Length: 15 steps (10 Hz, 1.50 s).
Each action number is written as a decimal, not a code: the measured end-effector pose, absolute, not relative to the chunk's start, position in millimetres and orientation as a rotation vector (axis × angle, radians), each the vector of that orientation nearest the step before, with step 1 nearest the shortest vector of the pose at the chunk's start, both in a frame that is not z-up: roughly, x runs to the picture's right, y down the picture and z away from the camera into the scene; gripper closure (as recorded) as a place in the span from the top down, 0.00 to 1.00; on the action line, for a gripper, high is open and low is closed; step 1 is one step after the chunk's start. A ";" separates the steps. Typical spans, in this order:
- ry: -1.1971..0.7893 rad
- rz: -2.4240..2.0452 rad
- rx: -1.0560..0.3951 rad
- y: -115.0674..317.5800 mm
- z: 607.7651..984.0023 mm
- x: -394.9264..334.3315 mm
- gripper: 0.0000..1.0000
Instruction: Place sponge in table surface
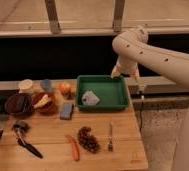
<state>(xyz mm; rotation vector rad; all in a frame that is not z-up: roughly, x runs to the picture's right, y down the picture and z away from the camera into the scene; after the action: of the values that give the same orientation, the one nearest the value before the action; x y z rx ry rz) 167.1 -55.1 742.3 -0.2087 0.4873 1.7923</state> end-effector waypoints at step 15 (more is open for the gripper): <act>0.395 1.513 -0.386 -13.7 740.7 -11.3 0.74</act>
<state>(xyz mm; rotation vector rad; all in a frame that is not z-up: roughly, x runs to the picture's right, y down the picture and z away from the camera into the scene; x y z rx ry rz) -11.3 -13.7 740.7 -0.3863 0.3945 1.5131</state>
